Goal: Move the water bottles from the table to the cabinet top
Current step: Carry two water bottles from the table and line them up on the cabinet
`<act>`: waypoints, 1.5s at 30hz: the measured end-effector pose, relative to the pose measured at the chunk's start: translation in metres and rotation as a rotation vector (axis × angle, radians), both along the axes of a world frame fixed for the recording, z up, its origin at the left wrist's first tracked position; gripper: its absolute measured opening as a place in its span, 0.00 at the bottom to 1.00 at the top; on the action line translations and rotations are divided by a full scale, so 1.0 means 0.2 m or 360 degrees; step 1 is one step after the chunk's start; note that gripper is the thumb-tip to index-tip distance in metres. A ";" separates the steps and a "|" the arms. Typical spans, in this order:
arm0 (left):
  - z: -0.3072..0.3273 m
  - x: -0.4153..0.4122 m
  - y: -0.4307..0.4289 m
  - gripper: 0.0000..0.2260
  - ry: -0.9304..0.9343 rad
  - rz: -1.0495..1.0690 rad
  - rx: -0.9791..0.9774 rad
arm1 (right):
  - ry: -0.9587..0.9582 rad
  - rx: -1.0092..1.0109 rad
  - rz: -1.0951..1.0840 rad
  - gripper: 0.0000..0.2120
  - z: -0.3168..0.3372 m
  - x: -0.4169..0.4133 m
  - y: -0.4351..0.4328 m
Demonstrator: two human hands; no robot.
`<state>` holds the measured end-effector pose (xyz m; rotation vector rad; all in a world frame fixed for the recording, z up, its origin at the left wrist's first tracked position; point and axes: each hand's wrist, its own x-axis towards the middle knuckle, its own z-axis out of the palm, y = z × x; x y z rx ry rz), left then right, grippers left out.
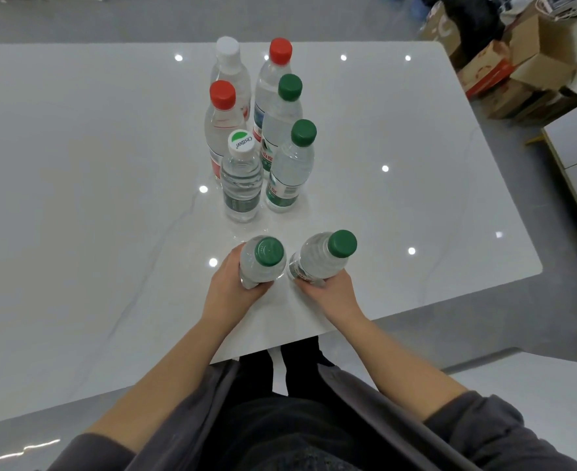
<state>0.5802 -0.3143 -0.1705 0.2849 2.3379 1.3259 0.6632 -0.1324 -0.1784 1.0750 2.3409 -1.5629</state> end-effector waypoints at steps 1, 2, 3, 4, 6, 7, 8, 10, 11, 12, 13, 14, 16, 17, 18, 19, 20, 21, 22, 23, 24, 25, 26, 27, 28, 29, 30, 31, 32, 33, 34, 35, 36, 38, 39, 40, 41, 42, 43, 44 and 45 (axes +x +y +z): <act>0.00 0.00 0.00 0.24 0.0001 -0.0005 -0.0010 | 0.0011 -0.0002 -0.0012 0.32 0.01 0.00 0.00; 0.00 -0.01 0.00 0.23 -0.0005 -0.0010 -0.0021 | 0.0018 -0.0011 -0.0029 0.31 0.02 0.00 0.00; 0.00 -0.01 0.01 0.22 -0.0015 -0.0012 -0.0037 | 0.0033 -0.0025 -0.0052 0.29 0.03 0.01 0.00; 0.00 0.00 0.01 0.22 -0.0023 -0.0011 -0.0050 | 0.0052 -0.0043 -0.0082 0.26 0.04 0.01 0.00; 0.03 0.00 0.03 0.21 -0.0025 -0.0004 -0.0044 | 0.0108 -0.0063 -0.0153 0.26 0.07 0.03 0.01; 0.06 -0.01 0.05 0.20 -0.0019 -0.0009 -0.0024 | 0.0135 -0.0055 -0.0191 0.27 0.08 0.04 0.02; 0.09 -0.01 0.08 0.20 -0.0008 -0.0027 0.0007 | 0.0158 -0.0041 -0.0226 0.29 0.10 0.05 0.04; 0.16 -0.03 0.14 0.21 0.0021 -0.0098 0.0083 | 0.0213 -0.0023 -0.0293 0.28 0.15 0.07 0.10; 0.21 -0.04 0.18 0.21 0.0042 -0.0146 0.0118 | 0.0247 -0.0006 -0.0335 0.27 0.18 0.08 0.14; 0.26 -0.05 0.23 0.21 0.0066 -0.0200 0.0151 | 0.0284 0.0018 -0.0385 0.27 0.22 0.10 0.17; 0.31 -0.06 0.28 0.21 0.0090 -0.0259 0.0186 | 0.0329 0.0042 -0.0437 0.27 0.26 0.11 0.22; 0.35 -0.07 0.33 0.21 0.0118 -0.0325 0.0222 | 0.0370 0.0057 -0.0495 0.26 0.31 0.13 0.26; 0.45 -0.07 0.45 0.21 0.0183 -0.0457 0.0277 | 0.0460 0.0069 -0.0609 0.26 0.39 0.17 0.35; 0.49 -0.06 0.51 0.20 0.0208 -0.0507 0.0303 | 0.0509 0.0074 -0.0665 0.26 0.44 0.20 0.39; 0.53 -0.04 0.58 0.19 0.0221 -0.0541 0.0330 | 0.0555 0.0083 -0.0722 0.26 0.48 0.23 0.44; 0.57 -0.01 0.64 0.19 0.0221 -0.0567 0.0358 | 0.0598 0.0096 -0.0775 0.26 0.53 0.27 0.48; 0.61 0.02 0.71 0.19 0.0214 -0.0593 0.0386 | 0.0638 0.0119 -0.0820 0.27 0.58 0.31 0.53; 0.64 0.06 0.77 0.20 0.0204 -0.0616 0.0413 | 0.0673 0.0142 -0.0859 0.27 0.62 0.35 0.57; 0.66 0.10 0.84 0.20 0.0193 -0.0639 0.0443 | 0.0705 0.0164 -0.0895 0.27 0.66 0.40 0.61; 0.69 0.13 0.90 0.20 0.0182 -0.0659 0.0477 | 0.0741 0.0183 -0.0933 0.27 0.69 0.45 0.66; 0.71 0.17 0.97 0.21 0.0174 -0.0678 0.0505 | 0.0773 0.0204 -0.0973 0.27 0.72 0.51 0.70; 0.74 0.21 1.04 0.21 0.0173 -0.0703 0.0522 | 0.0805 0.0224 -0.1011 0.27 0.76 0.56 0.75; 0.76 0.26 1.11 0.21 0.0176 -0.0731 0.0537 | 0.0832 0.0250 -0.1050 0.27 0.79 0.62 0.80; 0.78 0.30 1.18 0.22 0.0175 -0.0760 0.0553 | 0.0859 0.0276 -0.1085 0.26 0.81 0.67 0.85; 0.81 0.35 1.25 0.22 0.0169 -0.0784 0.0574 | 0.0879 0.0303 -0.1110 0.26 0.84 0.73 0.91; 0.83 0.40 1.31 0.22 0.0159 -0.0803 0.0595 | 0.0894 0.0327 -0.1132 0.26 0.87 0.79 0.96; 0.85 0.46 1.38 0.22 0.0151 -0.0819 0.0619 | 0.0902 0.0352 -0.1150 0.26 0.89 0.85 1.01; 0.87 0.51 1.45 0.22 0.0144 -0.0833 0.0643 | 0.0906 0.0377 -0.1166 0.26 0.90 0.91 1.06; 0.89 0.57 1.51 0.21 0.0135 -0.0845 0.0664 | 0.0904 0.0401 -0.1183 0.27 0.91 0.97 1.11; 0.90 0.63 1.57 0.21 0.0126 -0.0854 0.0684 | 0.0905 0.0420 -0.1201 0.27 0.93 1.02 1.15; 0.92 0.69 1.63 0.21 0.0121 -0.0865 0.0704 | 0.0908 0.0434 -0.1217 0.27 0.93 1.07 1.19; 0.93 0.74 1.68 0.21 0.0116 -0.0883 0.0724 | 0.0905 0.0445 -0.1231 0.27 0.93 1.12 1.23; 0.93 0.79 1.73 0.21 0.0109 -0.0902 0.0738 | 0.0895 0.0454 -0.1248 0.27 0.93 1.17 1.26; 0.94 0.87 1.81 0.21 0.0088 -0.0935 0.0757 | 0.0882 0.0467 -0.1294 0.27 0.92 1.25 1.33; 0.94 0.90 1.86 0.21 0.0078 -0.0949 0.0762 | 0.0875 0.0476 -0.1320 0.27 0.92 1.29 1.36; 0.95 0.93 1.90 0.21 0.0070 -0.0968 0.0766 | 0.0873 0.0484 -0.1340 0.27 0.92 1.32 1.39; 0.95 0.95 1.95 0.21 0.0065 -0.0992 0.0767 | 0.0871 0.0493 -0.1360 0.27 0.92 1.35 1.42; 0.96 0.97 2.00 0.21 0.0064 -0.1018 0.0767 | 0.0873 0.0500 -0.1380 0.26 0.93 1.37 1.46; 0.97 0.99 2.05 0.21 0.0067 -0.1046 0.0766 | 0.0880 0.0504 -0.1404 0.26 0.94 1.39 1.50; 0.97 1.00 2.11 0.21 0.0072 -0.1076 0.0765 | 0.0893 0.0508 -0.1431 0.26 0.95 1.41 1.54; 0.98 1.01 2.17 0.21 0.0079 -0.1104 0.0765 | 0.0909 0.0521 -0.1460 0.27 0.96 1.43 1.59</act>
